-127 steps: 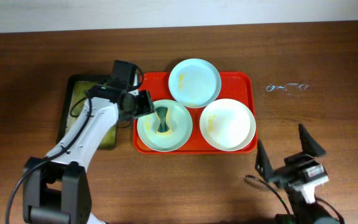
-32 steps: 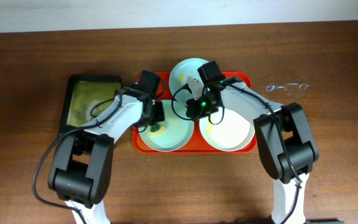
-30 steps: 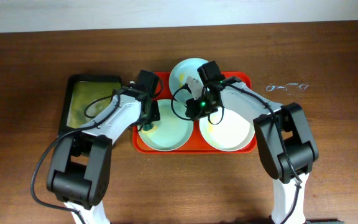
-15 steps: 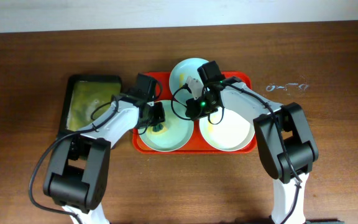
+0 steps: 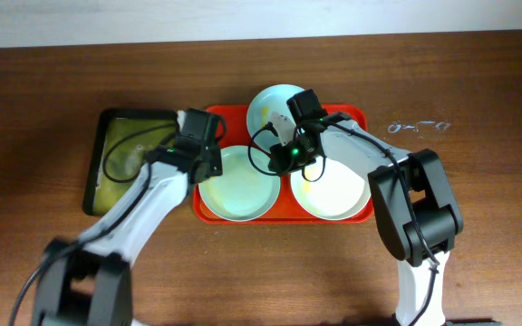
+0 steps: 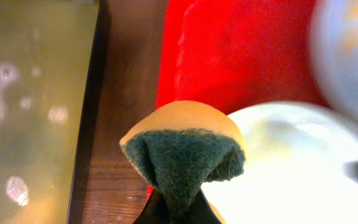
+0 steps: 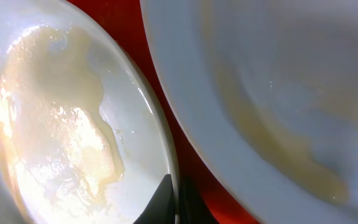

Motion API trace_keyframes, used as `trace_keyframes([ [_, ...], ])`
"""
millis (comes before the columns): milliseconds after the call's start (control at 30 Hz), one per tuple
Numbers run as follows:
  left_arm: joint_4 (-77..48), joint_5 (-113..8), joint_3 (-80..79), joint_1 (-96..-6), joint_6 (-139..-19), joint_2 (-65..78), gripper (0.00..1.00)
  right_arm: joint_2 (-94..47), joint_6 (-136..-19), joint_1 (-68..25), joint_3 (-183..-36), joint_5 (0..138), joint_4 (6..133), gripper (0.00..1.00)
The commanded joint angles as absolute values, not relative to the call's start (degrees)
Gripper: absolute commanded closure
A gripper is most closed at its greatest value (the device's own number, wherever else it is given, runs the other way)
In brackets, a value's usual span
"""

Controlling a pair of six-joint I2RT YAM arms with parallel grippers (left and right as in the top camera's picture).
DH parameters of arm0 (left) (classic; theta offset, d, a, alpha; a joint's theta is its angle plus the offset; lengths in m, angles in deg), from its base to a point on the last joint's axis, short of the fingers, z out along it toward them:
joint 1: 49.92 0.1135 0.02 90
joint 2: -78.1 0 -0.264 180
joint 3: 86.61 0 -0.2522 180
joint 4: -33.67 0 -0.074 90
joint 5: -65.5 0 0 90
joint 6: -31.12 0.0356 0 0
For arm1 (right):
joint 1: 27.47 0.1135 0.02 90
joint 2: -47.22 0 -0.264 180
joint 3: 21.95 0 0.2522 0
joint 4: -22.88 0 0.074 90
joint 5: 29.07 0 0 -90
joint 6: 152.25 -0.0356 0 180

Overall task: Clean dirty plates on tray and stack at the side
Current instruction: 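Scrub the blue plate with the sponge while the right gripper holds it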

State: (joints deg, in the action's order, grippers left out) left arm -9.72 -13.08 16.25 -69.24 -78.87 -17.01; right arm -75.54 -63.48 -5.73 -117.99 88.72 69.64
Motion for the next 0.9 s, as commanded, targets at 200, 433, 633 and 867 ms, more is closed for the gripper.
trace_keyframes([
  [200, -2.59, -41.54, 23.86, -69.04, -77.84, -25.3, 1.0, -76.83, -62.7, -6.17, -117.25, 87.32, 69.81, 0.96],
  [433, -7.9, -15.75, 23.71, -68.97, -76.99, -27.33, 1.0, -76.83, -62.94, -6.17, -117.25, 87.3, 70.25, 0.96],
  [633, -9.17, -4.71, 21.43, -68.99, -77.01, -21.47, 1.0, -76.83, -62.94, -6.17, -117.25, 87.3, 70.23, 0.96],
  [867, 5.34, -34.83, 21.41, -69.32, -80.47, -21.71, 1.0, -76.83, -62.94, -6.17, -117.25, 87.3, 70.18, 0.96],
])
